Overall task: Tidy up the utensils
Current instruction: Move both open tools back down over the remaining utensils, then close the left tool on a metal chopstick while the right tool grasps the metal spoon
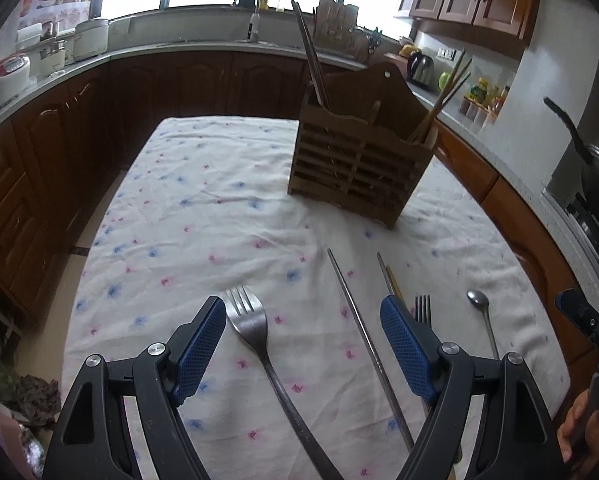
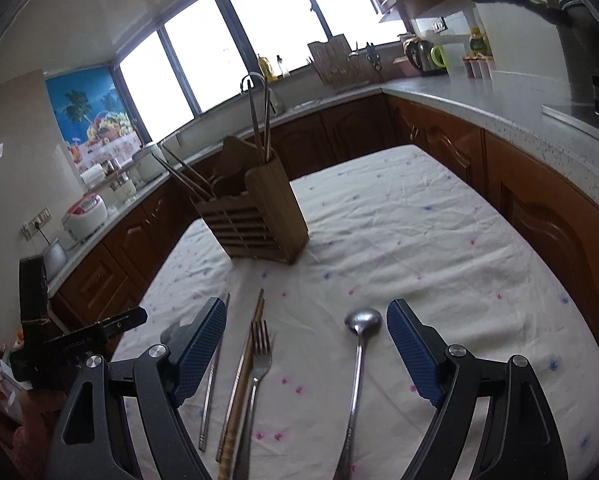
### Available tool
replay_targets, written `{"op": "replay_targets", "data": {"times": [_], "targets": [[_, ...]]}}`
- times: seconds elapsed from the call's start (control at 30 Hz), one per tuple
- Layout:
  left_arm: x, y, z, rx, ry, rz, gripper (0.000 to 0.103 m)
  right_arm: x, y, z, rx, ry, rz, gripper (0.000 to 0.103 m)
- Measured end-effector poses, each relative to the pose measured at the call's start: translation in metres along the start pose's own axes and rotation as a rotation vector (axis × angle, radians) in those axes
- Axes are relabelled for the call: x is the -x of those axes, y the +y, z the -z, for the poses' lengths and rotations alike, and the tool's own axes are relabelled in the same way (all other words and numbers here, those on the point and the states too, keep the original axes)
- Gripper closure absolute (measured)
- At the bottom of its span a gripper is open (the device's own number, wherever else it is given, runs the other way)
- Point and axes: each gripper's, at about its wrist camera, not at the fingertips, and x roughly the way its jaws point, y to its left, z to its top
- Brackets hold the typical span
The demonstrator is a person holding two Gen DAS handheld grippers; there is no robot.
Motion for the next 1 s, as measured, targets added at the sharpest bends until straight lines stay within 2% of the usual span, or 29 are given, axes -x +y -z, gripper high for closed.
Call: {"op": "replay_targets", "data": {"times": [0.33, 0.63, 0.8, 1.0], "targets": [[-0.026, -0.007, 0.000, -0.010, 0.085, -0.003, 0.024, -0.030, -0.004, 0.012, 0.023, 0.145, 0.059, 0.019], [-0.044, -0.006, -0.003, 0.008, 0.125, -0.014, 0.024, -0.047, -0.010, 0.017, 0.035, 0.196, 0.092, 0.020], [-0.062, -0.010, -0.012, 0.002, 0.156, -0.016, 0.025, -0.056, -0.012, 0.017, 0.048, 0.223, 0.109, 0.038], [-0.091, -0.022, -0.024, -0.019, 0.197, -0.006, 0.027, -0.068, -0.017, 0.016, 0.050, 0.251, 0.127, 0.049]]}}
